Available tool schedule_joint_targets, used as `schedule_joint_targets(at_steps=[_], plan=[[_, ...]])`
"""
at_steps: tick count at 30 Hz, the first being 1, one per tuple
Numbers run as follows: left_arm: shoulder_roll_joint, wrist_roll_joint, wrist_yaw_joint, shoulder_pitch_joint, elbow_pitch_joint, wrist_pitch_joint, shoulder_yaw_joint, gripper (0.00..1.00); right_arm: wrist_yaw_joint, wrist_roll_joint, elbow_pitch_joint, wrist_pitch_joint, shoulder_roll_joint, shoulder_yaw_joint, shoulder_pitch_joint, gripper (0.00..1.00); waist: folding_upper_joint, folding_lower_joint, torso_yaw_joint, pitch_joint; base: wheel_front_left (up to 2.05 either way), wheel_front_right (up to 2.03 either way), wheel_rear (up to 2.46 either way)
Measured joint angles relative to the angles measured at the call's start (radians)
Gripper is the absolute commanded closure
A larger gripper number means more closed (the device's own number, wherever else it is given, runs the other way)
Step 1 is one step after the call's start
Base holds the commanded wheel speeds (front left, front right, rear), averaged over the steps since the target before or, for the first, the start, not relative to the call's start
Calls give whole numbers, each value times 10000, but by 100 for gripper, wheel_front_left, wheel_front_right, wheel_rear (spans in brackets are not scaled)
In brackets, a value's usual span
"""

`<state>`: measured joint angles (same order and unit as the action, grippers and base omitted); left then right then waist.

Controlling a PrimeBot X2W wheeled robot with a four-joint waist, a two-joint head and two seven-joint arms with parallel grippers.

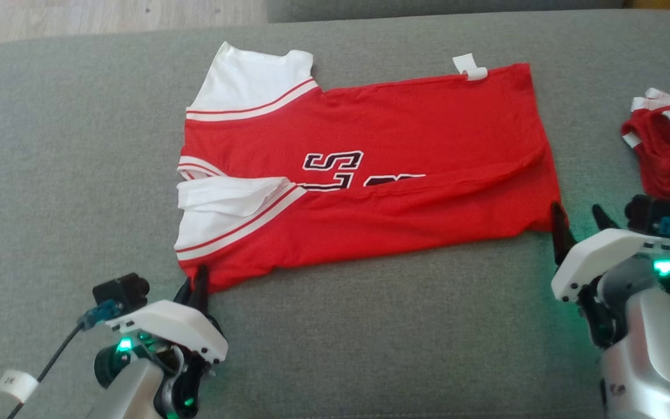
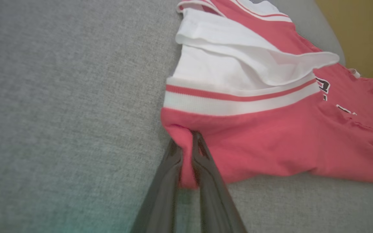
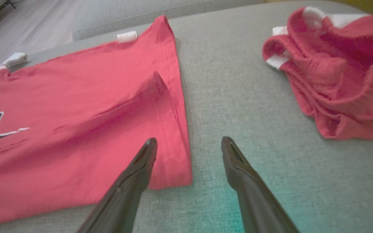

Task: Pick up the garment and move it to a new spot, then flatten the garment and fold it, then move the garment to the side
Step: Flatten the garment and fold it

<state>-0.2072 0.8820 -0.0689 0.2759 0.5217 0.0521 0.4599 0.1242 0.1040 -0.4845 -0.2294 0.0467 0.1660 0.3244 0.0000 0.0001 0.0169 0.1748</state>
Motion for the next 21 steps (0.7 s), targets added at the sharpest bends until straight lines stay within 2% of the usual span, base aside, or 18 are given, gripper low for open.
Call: schedule_joint_targets(at_steps=[5, 6, 7, 9, 12, 21], plan=[[31, -2, 176, 58, 25, -94, 63, 100, 0, 138, -1145, -8, 0, -75, 260, 0, 0, 0, 168, 119, 0, 0, 0], [35, -2, 190, 60, 13, -121, 73, 100, 0, 219, -1304, 6, 0, -94, 290, 9, 0, 0, 202, 128, 0, 0, 0], [35, -2, 257, 59, 6, -180, 82, 100, 0, 320, -1427, 40, 6, -107, 360, 9, 0, 0, 229, 129, 0, 0, 0], [31, -4, 267, 56, -38, -221, 104, 100, 0, 508, -1630, 253, 17, -165, 511, 60, 0, 1, 263, 99, 0, 0, 0], [-19, -8, 265, 34, -144, -284, 127, 100, 0, 545, -1921, 529, 6, -207, 616, 100, 0, 0, 267, -12, 0, 0, 0], [-792, -207, 140, 26, -1689, -278, 19, 100, 0, 564, -1745, 846, 2, -88, 737, 100, 0, -1, 141, -595, 0, 0, 0]])
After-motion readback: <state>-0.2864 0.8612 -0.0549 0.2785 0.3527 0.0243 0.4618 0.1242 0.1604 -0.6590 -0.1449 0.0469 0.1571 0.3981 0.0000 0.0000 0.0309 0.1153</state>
